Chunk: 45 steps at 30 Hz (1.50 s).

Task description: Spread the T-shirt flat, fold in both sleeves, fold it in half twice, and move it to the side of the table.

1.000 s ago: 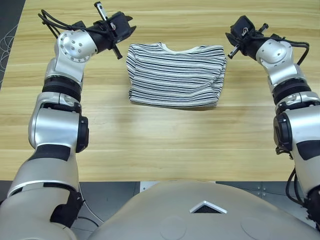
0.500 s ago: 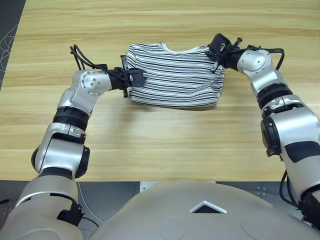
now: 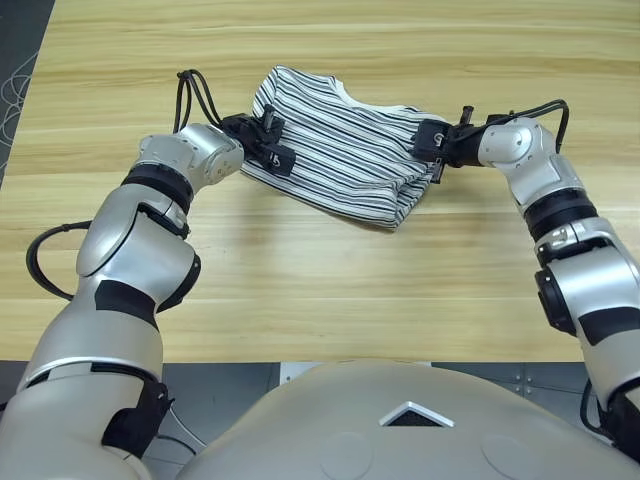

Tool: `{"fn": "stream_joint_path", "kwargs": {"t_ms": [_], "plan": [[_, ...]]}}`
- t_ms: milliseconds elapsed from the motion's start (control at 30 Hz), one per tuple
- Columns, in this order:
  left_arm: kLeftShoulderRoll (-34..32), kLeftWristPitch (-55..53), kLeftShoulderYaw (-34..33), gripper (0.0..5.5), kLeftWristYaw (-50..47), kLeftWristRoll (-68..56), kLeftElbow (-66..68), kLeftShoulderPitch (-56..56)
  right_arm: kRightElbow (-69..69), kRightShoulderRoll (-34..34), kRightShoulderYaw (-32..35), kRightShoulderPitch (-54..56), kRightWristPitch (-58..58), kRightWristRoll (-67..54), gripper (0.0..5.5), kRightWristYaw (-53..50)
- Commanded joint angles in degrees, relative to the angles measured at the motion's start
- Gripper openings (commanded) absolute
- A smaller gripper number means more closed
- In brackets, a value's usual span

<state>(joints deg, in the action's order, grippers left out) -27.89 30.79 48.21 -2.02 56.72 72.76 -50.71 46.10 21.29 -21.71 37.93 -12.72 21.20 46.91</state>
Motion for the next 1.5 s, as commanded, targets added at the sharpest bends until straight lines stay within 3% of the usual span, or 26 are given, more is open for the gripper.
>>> {"fn": "stream_joint_path", "kwargs": {"t_ms": [33, 233, 367, 467, 633, 767, 1000, 1133, 1367, 1500], "plan": [[1.7, 0.8, 8.6, 0.93, -8.0, 9.4, 2.2, -2.4, -39.3, 6.4, -2.9, -13.5, 21.9, -5.2, 0.97, 17.8], [3.5, 4.5, 14.3, 0.93, -21.2, 15.7, -1.9, -9.8, -69.0, 11.2, -4.8, -15.7, 50.6, -18.7, 0.97, 32.7], [6.4, 6.5, 14.8, 0.93, -27.1, 16.4, -3.5, -11.9, -75.8, 12.6, -4.1, -16.0, 64.4, -30.4, 0.97, 37.2], [7.4, 7.1, 15.8, 0.93, -29.6, 17.2, -2.2, -12.1, -74.6, 10.7, 0.6, -11.6, 67.9, -34.0, 0.97, 32.4], [7.0, 6.7, 15.5, 0.93, -31.3, 16.4, -0.6, -12.4, -55.7, 10.6, 6.3, -1.8, 56.2, -29.5, 0.97, 20.8], [0.9, 13.2, 8.1, 0.93, -19.2, 7.2, 0.9, -11.7, -44.2, 9.4, 6.2, -1.1, 47.5, -27.4, 0.97, 16.5], [-7.9, 18.5, 0.8, 0.93, -2.8, -2.4, -3.8, -4.8, -40.5, 7.4, 3.9, -7.1, 42.3, -28.0, 0.97, 15.5], [-6.5, 16.1, -0.7, 0.93, 3.0, -4.7, -3.0, -0.5, -34.6, 6.2, 3.0, -8.4, 38.9, -26.5, 0.97, 14.3], [-1.4, 6.4, 0.5, 0.93, 5.2, -3.1, 2.9, 2.2, -23.1, 9.2, -3.1, -8.3, 27.3, -15.8, 0.97, 12.3], [1.2, 2.1, 2.5, 0.93, 4.0, -1.1, 4.8, 1.6, -28.2, 11.5, -8.2, -10.9, 25.8, -12.6, 0.97, 18.3]]}}
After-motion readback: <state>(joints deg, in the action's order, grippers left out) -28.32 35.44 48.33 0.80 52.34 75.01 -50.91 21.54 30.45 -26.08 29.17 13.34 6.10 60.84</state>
